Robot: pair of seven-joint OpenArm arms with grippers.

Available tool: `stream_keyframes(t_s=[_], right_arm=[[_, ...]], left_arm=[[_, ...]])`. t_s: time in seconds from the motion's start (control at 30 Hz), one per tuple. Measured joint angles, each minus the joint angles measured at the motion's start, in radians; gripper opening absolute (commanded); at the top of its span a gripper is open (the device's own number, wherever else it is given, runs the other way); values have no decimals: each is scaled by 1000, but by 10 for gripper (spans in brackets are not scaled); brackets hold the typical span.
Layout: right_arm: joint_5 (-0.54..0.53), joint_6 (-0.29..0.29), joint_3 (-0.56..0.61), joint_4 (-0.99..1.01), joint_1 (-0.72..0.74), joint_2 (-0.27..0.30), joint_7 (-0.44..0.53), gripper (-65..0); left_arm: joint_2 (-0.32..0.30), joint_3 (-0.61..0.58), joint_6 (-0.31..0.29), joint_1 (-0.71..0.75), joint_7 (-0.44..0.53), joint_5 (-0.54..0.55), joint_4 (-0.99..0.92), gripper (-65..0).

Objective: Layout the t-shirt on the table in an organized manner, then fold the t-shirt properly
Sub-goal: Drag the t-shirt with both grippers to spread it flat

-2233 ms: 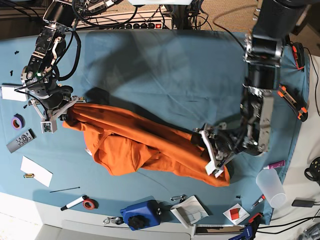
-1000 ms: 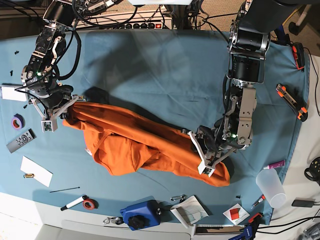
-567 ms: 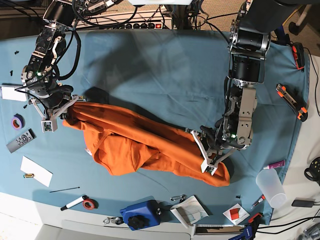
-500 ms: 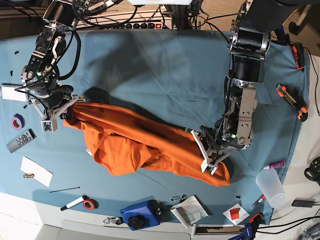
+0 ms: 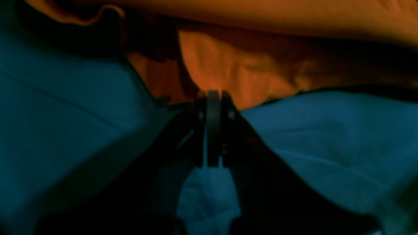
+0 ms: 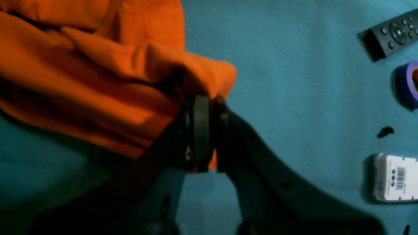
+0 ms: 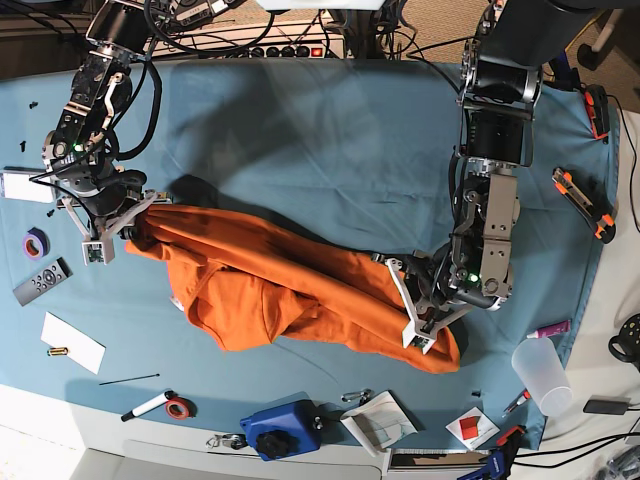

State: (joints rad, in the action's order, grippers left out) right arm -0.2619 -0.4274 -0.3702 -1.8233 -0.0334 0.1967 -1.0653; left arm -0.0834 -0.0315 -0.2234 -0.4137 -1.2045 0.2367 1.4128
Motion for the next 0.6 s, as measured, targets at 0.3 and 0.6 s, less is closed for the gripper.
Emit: stream_keyframes(t_s=[0.3,0.6], right_arm=[[0,0,0,0,0,0,0,-650],[-70,-15,0,0,0,2,-61,-650]], left_arm=[[-21,0,-1,38,-56,11,19,-650],[-174,1,18,282,-55,7,281,-650]])
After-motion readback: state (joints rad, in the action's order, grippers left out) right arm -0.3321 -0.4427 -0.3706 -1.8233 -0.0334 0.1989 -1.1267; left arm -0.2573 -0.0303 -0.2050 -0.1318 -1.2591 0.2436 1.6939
